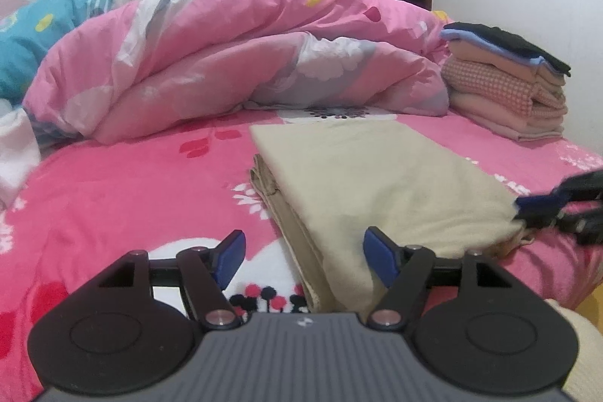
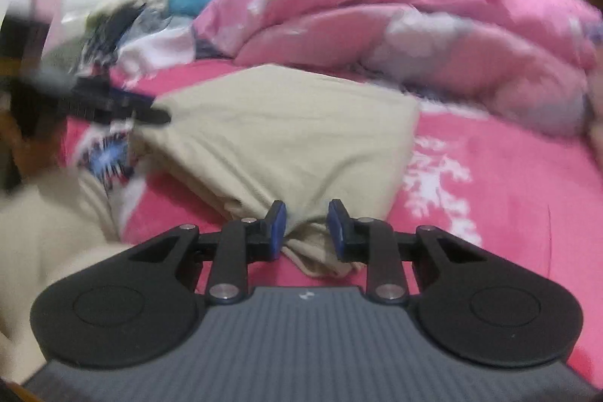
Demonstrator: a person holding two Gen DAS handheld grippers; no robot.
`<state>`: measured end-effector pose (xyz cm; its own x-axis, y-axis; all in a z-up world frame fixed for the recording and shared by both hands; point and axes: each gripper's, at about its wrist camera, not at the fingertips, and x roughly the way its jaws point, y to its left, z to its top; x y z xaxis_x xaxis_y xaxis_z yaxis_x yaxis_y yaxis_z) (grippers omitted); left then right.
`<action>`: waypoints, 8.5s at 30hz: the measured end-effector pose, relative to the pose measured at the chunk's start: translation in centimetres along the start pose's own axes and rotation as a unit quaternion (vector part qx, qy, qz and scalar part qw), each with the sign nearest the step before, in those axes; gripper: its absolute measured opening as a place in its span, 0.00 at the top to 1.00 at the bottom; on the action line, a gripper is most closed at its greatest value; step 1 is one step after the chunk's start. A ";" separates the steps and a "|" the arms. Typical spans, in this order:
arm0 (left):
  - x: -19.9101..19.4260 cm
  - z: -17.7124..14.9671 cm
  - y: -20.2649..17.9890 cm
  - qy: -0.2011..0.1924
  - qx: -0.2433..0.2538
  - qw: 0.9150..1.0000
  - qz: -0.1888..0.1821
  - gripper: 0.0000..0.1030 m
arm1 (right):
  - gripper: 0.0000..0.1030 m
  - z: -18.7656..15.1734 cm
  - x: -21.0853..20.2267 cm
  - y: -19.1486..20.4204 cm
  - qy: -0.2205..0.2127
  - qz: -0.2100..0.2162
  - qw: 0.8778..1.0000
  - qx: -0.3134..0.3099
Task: Fold clothes
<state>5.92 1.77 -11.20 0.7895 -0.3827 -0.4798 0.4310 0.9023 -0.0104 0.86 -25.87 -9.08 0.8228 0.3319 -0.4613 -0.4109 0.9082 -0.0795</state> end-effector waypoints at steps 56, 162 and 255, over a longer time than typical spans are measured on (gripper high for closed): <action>0.9 0.9 -0.8 0.053 -0.038 0.997 -0.050 0.21 | 0.84 2.4 2.4 3.9 0.028 0.020 0.999 -0.032; 0.3 1.3 -7.9 -0.007 0.224 0.966 -0.128 0.92 | 0.51 -1.2 -1.6 6.6 0.047 -0.246 0.916 -0.314; 9.7 7.6 -3.1 0.174 -0.026 0.982 0.069 0.00 | 0.60 2.2 8.1 -5.1 0.036 -0.006 0.990 0.136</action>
<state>15.53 -6.20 -9.17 0.6375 -0.1740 -0.7505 0.3011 0.9530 0.0348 10.46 -27.22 -10.43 0.7929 0.3100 -0.5246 -0.2716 0.9505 0.1511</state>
